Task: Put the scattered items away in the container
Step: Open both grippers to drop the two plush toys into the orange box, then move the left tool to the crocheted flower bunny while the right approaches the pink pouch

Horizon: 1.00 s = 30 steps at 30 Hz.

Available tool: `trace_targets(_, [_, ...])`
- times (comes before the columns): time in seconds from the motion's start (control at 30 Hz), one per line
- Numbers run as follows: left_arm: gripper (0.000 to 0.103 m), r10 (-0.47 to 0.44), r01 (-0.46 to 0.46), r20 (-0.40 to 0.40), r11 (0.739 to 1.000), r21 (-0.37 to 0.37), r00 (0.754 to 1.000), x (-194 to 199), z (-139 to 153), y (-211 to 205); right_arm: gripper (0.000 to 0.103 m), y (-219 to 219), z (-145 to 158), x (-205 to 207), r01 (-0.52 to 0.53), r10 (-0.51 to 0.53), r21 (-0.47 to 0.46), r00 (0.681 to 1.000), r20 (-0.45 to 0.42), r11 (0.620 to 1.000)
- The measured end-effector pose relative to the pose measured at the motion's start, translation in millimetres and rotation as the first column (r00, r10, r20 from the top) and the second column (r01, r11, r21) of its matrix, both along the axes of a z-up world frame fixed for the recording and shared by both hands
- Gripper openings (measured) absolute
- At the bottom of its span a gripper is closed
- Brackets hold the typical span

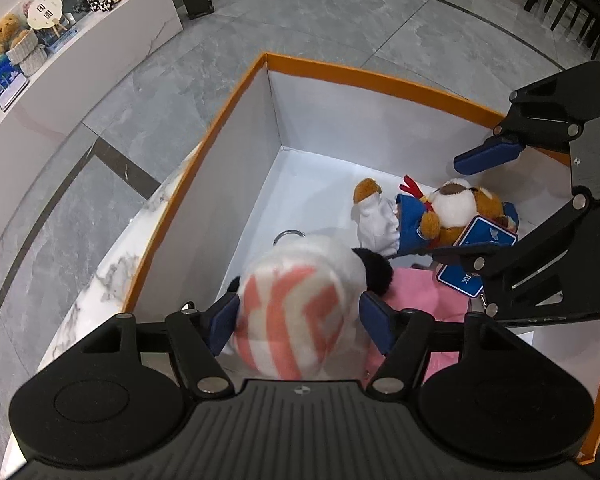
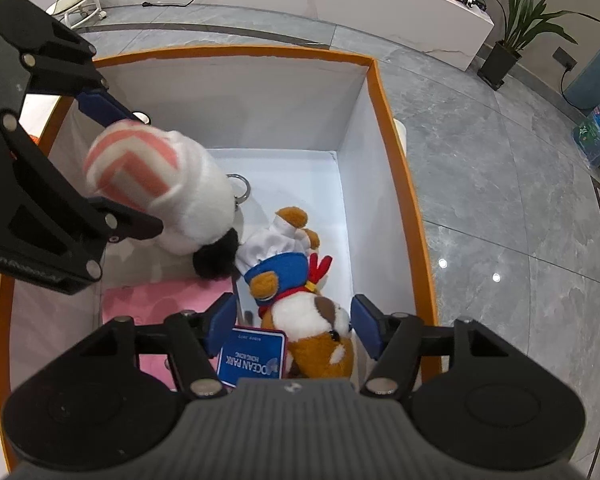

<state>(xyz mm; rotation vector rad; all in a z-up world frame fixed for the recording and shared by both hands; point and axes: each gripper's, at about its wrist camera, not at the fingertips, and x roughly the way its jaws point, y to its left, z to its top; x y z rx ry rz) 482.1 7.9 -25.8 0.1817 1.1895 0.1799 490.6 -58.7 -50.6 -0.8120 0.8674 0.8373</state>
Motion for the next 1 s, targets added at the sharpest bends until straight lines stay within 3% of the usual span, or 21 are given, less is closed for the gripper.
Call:
trace_targets(0.57, [0.078, -0.026, 0.025, 0.042, 0.999, 0.024, 0.999, -17.7, 33.7, -10.5, 0.067, -6.0, 27.6, -12.3, 0.003, -0.004, 0.004, 0.999, 0.037, 1.0])
trace_targets(1.0, [0.078, -0.032, 0.02, 0.141, 0.996, 0.084, 0.989, -71.0, 113.7, -13.2, 0.07, -0.1, 99.9, -63.1, -0.027, 0.017, 0.065, 0.989, 0.148, 0.998])
